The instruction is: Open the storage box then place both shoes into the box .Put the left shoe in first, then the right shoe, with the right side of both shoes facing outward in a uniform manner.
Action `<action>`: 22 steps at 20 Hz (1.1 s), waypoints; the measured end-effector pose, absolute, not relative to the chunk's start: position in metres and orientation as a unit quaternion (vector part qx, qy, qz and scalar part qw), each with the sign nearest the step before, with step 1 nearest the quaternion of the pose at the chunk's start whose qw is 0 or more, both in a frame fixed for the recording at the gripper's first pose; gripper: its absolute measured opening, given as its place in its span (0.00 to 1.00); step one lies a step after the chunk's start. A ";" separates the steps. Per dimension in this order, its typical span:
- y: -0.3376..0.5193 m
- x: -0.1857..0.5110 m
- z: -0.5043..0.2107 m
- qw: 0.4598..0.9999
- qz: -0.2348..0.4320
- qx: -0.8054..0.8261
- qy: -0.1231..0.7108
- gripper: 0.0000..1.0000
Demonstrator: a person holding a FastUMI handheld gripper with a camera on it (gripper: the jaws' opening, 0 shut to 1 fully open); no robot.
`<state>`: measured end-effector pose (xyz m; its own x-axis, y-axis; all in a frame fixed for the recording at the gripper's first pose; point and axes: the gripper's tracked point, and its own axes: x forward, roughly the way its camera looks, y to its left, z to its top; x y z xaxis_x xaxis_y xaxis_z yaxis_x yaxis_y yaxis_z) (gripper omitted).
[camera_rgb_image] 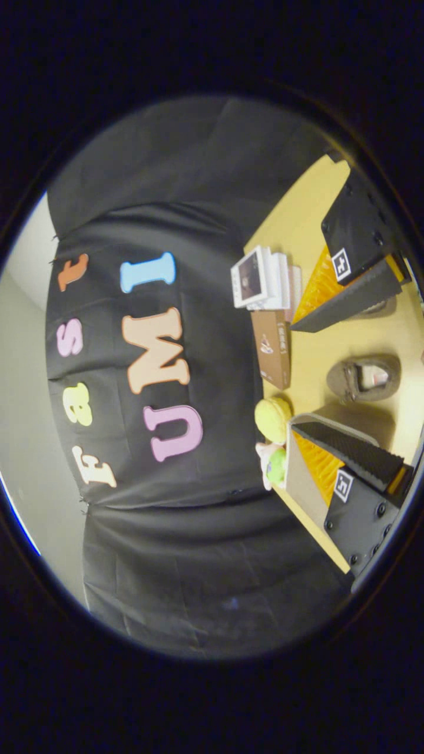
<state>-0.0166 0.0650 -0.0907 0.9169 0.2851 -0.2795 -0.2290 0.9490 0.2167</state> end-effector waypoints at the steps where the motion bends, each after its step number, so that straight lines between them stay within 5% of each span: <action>1: 0.073 -0.021 -0.104 0.966 0.146 0.110 0.180 0.97; 11: 0.132 -0.052 -0.200 0.779 0.202 0.471 0.361 0.99; 22: 0.169 -0.064 -0.226 0.638 0.181 0.625 0.412 0.98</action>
